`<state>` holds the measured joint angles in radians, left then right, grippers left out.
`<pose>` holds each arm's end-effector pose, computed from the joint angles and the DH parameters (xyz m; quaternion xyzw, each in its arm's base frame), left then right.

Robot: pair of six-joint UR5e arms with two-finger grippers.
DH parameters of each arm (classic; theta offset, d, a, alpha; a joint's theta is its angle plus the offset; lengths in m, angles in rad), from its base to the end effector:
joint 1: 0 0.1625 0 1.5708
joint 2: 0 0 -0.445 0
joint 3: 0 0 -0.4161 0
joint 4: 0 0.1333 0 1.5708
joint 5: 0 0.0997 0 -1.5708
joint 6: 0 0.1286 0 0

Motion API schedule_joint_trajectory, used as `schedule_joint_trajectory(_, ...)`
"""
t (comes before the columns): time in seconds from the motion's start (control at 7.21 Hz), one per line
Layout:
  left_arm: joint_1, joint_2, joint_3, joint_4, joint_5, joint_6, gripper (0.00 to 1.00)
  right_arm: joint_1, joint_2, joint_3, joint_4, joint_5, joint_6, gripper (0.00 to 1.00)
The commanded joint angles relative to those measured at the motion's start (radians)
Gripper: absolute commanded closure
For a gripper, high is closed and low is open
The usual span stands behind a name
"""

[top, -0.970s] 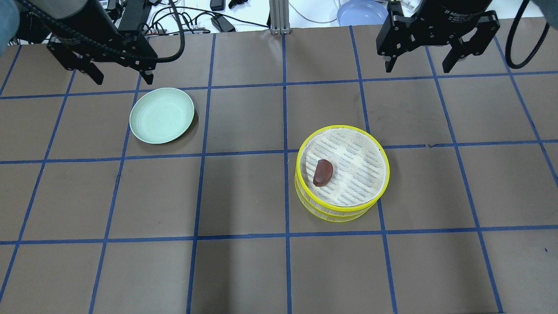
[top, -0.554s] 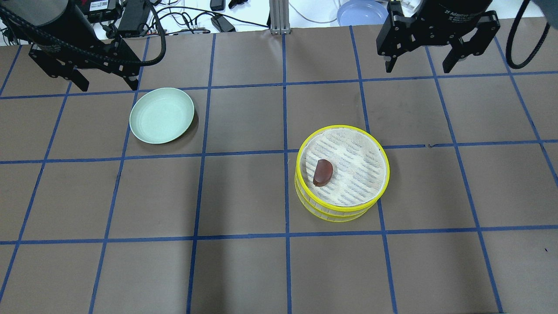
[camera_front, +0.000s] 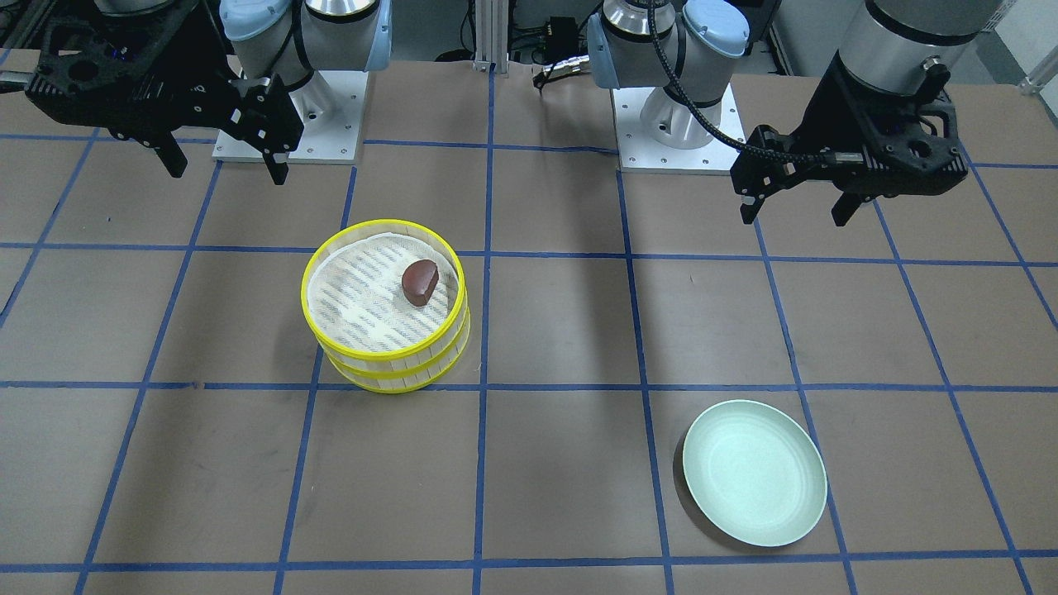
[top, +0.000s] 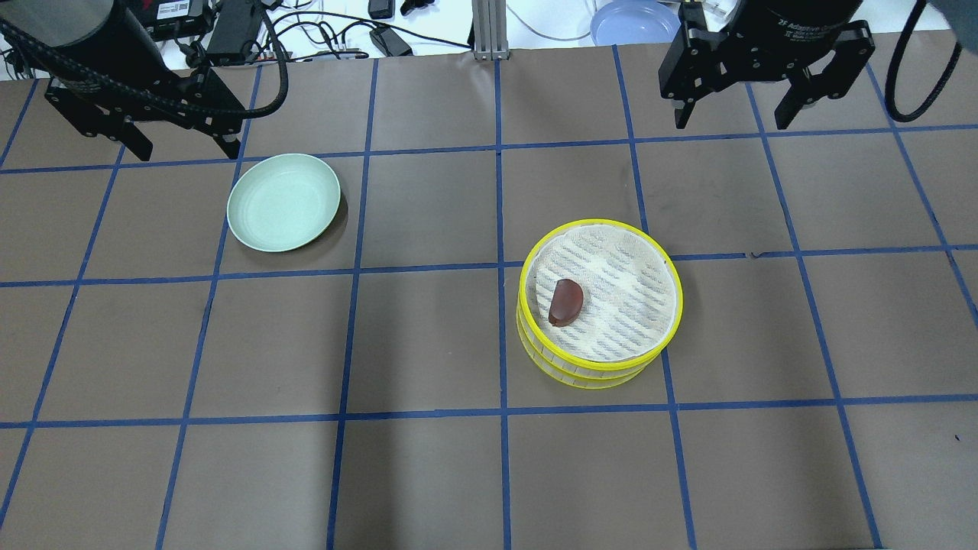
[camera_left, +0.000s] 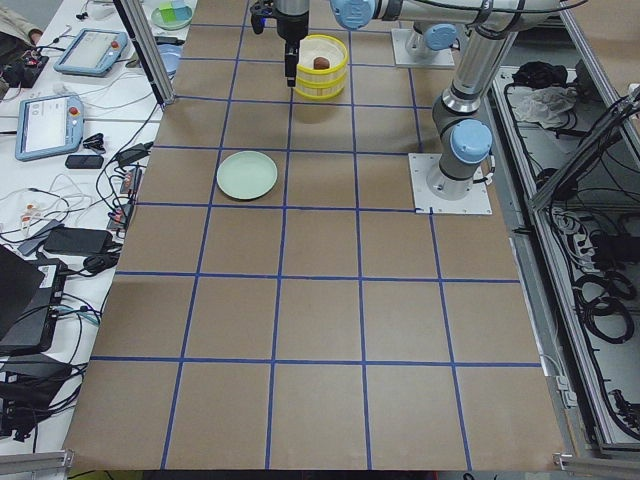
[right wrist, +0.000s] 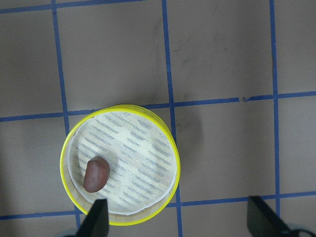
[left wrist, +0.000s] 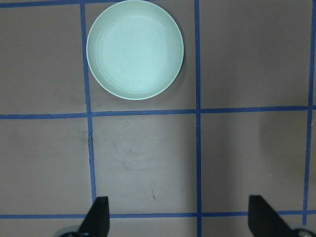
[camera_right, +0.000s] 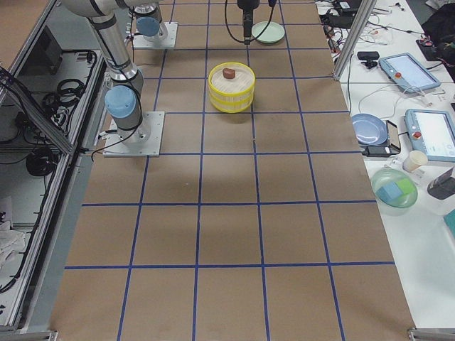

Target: Stack buns with steamer

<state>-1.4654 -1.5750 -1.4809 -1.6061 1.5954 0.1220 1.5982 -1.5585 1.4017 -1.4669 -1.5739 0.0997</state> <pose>-0.0744 -0.5333 0.5197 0.0080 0.9996 -0.0236 0.0151 0.1472 -0.5190 0.5493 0.0362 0.9990 -0.0265 0.0001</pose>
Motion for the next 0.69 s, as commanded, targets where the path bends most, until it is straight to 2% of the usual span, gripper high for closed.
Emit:
schedule_joint_trajectory(0.0, -0.001, 0.004, 0.001, 0.000, 0.000, 0.001, 0.00, 0.000, 0.000, 0.000, -0.001, 0.002, 0.000, 0.00)
schedule_joint_trajectory(0.55, -0.003, 0.006, -0.001, 0.000, 0.000, 0.001, 0.00, -0.003, 0.000, 0.000, -0.001, -0.012, -0.006, 0.00)
